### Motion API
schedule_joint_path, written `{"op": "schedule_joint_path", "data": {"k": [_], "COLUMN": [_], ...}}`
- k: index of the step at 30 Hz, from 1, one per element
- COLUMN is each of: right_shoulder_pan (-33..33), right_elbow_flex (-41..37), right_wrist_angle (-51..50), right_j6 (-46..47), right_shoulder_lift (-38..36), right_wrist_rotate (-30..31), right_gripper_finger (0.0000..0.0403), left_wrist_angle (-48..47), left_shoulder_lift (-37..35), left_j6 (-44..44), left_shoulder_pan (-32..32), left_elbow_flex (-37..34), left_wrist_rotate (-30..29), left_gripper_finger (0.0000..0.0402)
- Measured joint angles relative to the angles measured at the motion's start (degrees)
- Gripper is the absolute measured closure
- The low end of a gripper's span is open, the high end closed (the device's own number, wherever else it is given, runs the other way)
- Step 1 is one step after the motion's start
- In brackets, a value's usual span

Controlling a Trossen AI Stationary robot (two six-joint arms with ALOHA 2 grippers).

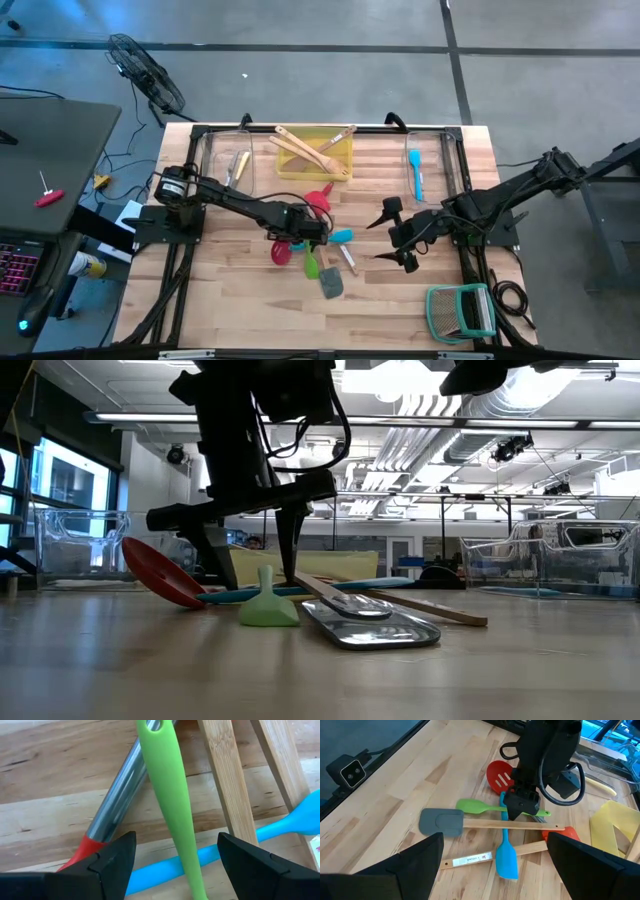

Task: Pick & Place Kitchen Items
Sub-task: Put the green spatula into the right transparent bin

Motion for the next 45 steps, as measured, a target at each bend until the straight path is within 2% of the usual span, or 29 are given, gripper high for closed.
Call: {"op": "schedule_joint_path", "data": {"k": [45], "right_shoulder_pan": [0.0], "right_elbow_flex": [0.0], "right_wrist_angle": [0.0], "right_j6": [-1.0], "right_shoulder_lift": [0.0], "right_wrist_rotate": [0.0], "right_gripper_finger": [0.0055], "left_wrist_angle": [0.1], "left_shoulder_lift": [0.0], "left_j6": [-0.2], "left_shoulder_pan": [0.0], "left_elbow_flex": [0.0], "left_wrist_rotate": [0.3], "left_gripper_finger": [0.0129]}}
